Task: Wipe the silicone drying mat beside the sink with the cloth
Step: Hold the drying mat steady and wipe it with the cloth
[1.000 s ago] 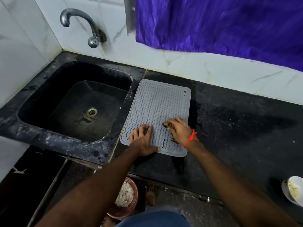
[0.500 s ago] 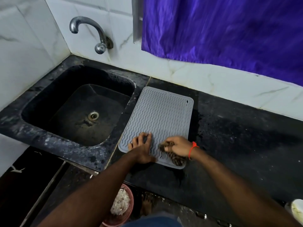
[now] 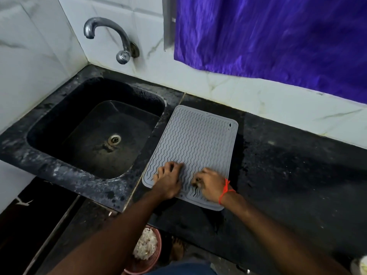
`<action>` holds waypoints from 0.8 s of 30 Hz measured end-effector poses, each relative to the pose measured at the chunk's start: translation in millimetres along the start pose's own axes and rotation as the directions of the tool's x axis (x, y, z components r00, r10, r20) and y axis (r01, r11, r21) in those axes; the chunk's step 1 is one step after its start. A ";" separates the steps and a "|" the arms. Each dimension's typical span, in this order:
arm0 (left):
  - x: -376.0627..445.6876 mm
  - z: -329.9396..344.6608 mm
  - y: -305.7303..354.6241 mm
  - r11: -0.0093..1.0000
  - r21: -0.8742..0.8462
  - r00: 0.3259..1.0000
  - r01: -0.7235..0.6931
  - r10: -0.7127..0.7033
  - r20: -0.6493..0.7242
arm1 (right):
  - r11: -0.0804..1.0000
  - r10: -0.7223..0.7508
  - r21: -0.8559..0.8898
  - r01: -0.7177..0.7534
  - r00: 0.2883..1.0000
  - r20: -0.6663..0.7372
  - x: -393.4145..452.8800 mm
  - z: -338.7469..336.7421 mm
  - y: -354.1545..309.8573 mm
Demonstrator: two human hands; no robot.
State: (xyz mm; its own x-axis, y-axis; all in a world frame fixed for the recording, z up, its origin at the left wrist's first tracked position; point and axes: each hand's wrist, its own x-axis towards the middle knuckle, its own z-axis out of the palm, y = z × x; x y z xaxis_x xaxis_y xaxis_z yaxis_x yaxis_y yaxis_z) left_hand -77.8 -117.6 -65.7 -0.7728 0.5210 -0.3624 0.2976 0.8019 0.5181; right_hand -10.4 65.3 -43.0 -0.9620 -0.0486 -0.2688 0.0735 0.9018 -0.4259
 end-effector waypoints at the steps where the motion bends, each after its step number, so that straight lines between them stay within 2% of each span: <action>1: -1.1 1.9 2.4 1.000 0.019 0.999 -0.005 0.006 -0.032 | 0.998 -0.002 0.061 -0.005 0.992 0.125 -4.2 -4.7 0.7; 3: -1.8 4.5 6.4 0.998 0.047 0.997 -0.030 0.034 -0.074 | 0.957 0.041 0.257 -0.133 0.942 0.333 -5.7 -19.6 9.5; 4: -1.5 5.5 8.3 0.997 0.069 0.996 -0.046 0.051 -0.072 | 0.910 0.067 0.359 -0.206 0.929 0.364 -3.4 -28.4 16.6; 6: -0.6 8.4 13.1 0.991 0.116 0.996 -0.072 0.077 -0.043 | 0.786 0.144 0.549 -0.283 0.948 0.283 7.5 -44.9 32.9; 8: 1.5 11.9 18.2 0.985 0.154 0.997 -0.078 0.076 0.018 | 0.687 0.268 0.678 -0.263 0.958 0.100 26.3 -59.5 47.2; 10: 4.2 16.2 20.5 0.971 0.227 0.993 -0.072 0.049 0.105 | 0.762 0.353 0.616 -0.197 0.925 -0.140 50.1 -73.1 56.3; 12: 8.0 19.2 20.3 0.960 0.271 0.986 -0.067 0.023 0.164 | 0.879 0.306 0.455 -0.142 0.900 -0.310 77.7 -85.4 62.8; 13: 9.9 19.5 19.9 0.961 0.270 0.983 -0.064 0.013 0.184 | 0.917 0.268 0.377 -0.131 0.901 -0.340 91.9 -89.9 64.9; 18: 15.6 20.0 16.8 0.962 0.266 0.968 -0.065 -0.003 0.250 | 0.967 0.251 0.053 -0.248 0.910 -0.330 142.4 -94.6 69.0; 22: 16.5 24.0 14.5 0.957 0.284 0.976 -0.057 -0.006 0.216 | 0.962 0.215 -0.093 -0.257 0.923 -0.319 153.0 -84.7 67.0; 24: 17.3 24.2 14.6 0.957 0.285 0.980 -0.056 -0.002 0.201 | 0.963 0.206 -0.103 -0.249 0.928 -0.311 153.7 -77.3 62.3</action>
State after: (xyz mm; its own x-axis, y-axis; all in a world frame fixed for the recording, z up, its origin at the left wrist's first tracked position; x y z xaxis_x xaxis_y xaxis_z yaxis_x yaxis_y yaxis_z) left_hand -73.3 -89.9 -83.1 -0.6451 0.5674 -0.5118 0.4881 0.8213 0.2953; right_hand -173.9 147.3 -44.1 -0.9591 0.2748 -0.0683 0.2831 0.9249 -0.2540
